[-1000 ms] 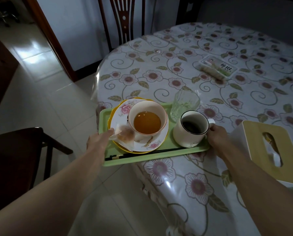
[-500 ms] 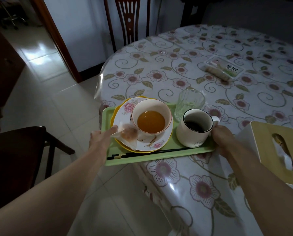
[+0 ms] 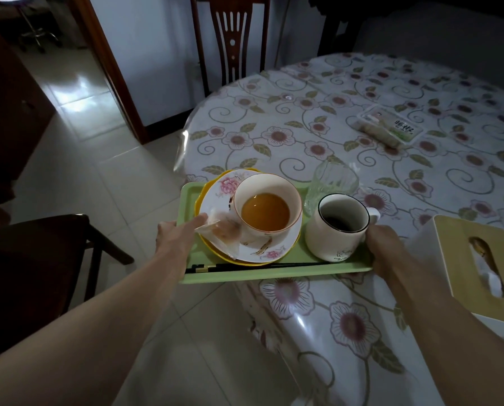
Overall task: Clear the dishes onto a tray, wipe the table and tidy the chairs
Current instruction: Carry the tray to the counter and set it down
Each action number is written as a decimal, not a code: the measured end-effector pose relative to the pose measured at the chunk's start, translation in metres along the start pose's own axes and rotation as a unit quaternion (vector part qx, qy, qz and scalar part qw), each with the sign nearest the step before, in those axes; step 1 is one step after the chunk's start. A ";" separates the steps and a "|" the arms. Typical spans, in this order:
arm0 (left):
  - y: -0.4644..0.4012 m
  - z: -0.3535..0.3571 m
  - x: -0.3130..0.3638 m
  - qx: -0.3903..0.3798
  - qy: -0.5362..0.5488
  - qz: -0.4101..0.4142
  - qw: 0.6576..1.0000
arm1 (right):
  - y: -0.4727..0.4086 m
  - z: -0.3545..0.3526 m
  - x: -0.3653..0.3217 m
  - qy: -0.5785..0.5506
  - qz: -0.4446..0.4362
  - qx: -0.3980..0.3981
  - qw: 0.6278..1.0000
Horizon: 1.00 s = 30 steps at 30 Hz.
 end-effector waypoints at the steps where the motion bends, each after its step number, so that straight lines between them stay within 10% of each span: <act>1: 0.004 -0.004 0.001 0.000 0.004 0.002 1.000 | 0.003 0.000 -0.003 -0.002 0.000 0.005 1.000; 30: 0.075 -0.203 0.043 0.063 0.174 -0.011 0.983 | 0.117 0.089 -0.212 -0.006 -0.151 -0.073 0.986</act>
Point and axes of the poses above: each hand's wrist, its own y-axis away from the middle knuckle, its own z-axis out of the palm, x = y × z, the point moved 4 cm from there along -y, towards the middle knuckle, and after that the axes turned 15 degrees about -z, right-handed, at the moved point
